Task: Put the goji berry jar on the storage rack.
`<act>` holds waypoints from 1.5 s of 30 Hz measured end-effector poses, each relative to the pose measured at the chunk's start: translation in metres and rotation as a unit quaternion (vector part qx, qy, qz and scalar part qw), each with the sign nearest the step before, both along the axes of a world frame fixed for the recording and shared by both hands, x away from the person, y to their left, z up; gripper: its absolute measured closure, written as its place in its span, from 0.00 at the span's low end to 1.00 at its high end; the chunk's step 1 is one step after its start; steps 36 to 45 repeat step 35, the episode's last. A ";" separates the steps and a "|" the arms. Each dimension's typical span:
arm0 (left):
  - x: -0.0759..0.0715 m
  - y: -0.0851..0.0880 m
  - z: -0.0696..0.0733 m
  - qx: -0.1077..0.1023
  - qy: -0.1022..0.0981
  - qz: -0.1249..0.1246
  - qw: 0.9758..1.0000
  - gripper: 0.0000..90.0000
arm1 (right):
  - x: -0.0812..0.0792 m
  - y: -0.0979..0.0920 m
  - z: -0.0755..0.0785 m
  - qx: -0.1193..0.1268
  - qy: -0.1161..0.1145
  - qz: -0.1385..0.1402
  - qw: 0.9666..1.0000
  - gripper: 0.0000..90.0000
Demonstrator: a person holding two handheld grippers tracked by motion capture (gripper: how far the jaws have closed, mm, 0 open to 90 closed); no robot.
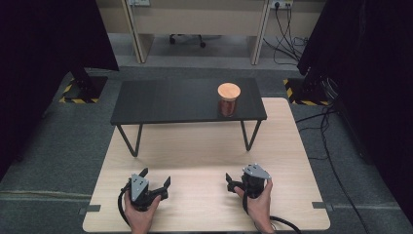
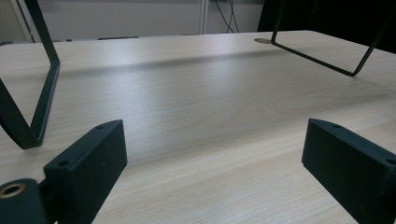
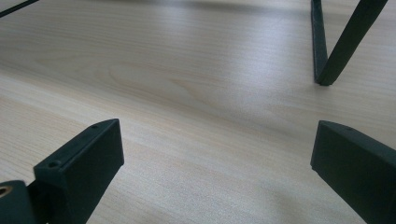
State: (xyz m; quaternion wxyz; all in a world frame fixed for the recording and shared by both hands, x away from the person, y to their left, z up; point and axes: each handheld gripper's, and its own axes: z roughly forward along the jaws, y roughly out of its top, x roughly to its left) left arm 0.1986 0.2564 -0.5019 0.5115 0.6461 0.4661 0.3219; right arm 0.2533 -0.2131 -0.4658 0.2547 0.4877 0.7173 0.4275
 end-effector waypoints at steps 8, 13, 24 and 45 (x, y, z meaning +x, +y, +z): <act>0.000 0.000 0.000 0.001 0.000 0.000 1.000 0.07 | 0.000 -0.001 0.000 0.005 0.000 -0.002 1.000 0.03; 0.000 0.000 0.000 0.000 0.000 0.000 1.000 0.07 | 0.000 -0.002 0.000 0.008 0.002 -0.002 1.000 0.03; 0.000 0.000 0.000 0.001 0.000 -0.001 1.000 0.07 | 0.000 -0.002 0.000 0.007 0.002 -0.001 1.000 0.03; 0.000 0.000 0.000 0.001 -0.001 -0.001 1.000 0.07 | -0.001 -0.004 -0.002 0.010 -0.004 0.003 1.000 0.03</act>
